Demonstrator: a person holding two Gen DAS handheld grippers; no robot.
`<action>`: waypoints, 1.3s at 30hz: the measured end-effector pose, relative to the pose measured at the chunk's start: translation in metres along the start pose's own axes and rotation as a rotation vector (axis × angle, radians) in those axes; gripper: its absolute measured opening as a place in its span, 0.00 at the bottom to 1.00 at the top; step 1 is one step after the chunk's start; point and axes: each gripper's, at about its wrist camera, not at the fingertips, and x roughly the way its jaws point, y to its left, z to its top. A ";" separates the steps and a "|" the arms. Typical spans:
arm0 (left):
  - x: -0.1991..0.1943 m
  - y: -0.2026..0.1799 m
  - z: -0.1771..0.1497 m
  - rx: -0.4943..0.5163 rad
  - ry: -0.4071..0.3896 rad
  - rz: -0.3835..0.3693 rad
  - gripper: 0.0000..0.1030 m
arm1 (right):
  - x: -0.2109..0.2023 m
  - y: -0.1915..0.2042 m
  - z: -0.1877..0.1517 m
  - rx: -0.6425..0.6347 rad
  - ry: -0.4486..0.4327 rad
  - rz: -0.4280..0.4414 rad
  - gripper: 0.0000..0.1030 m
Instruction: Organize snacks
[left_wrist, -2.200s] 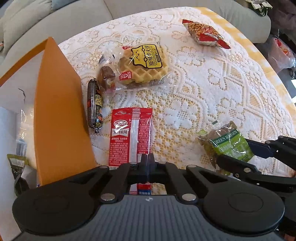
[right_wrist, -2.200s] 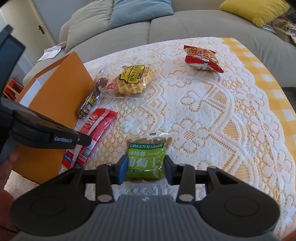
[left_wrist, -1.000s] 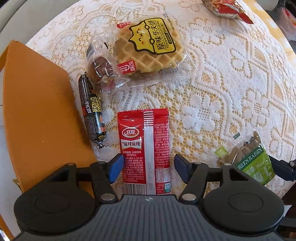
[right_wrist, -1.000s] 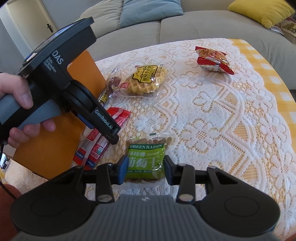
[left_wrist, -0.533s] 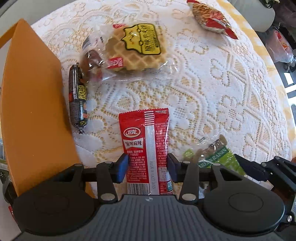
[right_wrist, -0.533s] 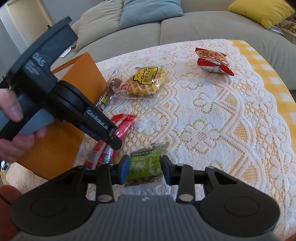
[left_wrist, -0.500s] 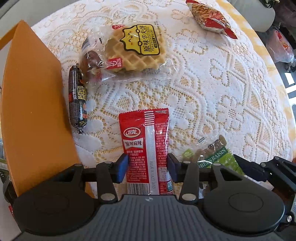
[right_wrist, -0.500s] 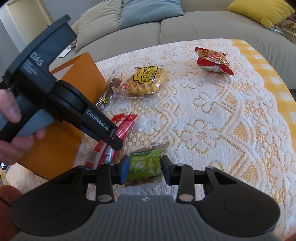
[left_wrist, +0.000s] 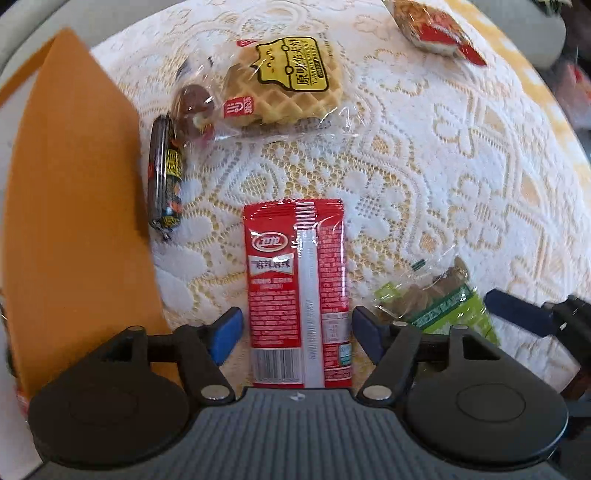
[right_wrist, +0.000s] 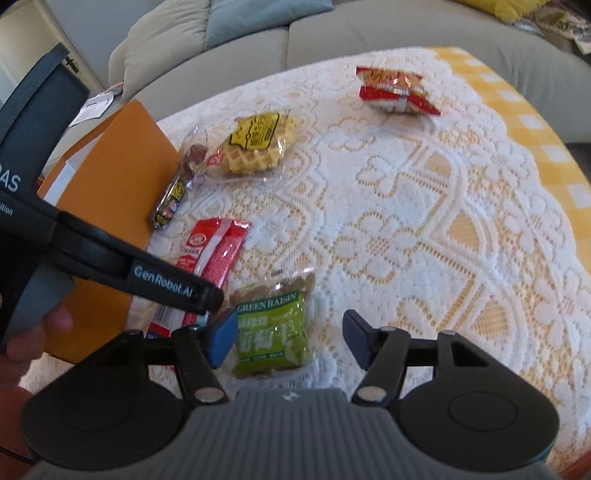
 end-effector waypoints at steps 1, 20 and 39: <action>0.000 0.002 -0.001 -0.013 -0.007 -0.006 0.78 | 0.000 0.001 -0.001 -0.011 -0.013 0.004 0.60; -0.019 -0.002 -0.050 -0.125 -0.159 -0.039 0.41 | 0.003 0.032 -0.016 -0.278 -0.023 -0.084 0.43; -0.137 0.047 -0.084 -0.293 -0.378 -0.166 0.37 | -0.055 0.057 -0.004 -0.297 -0.218 -0.009 0.39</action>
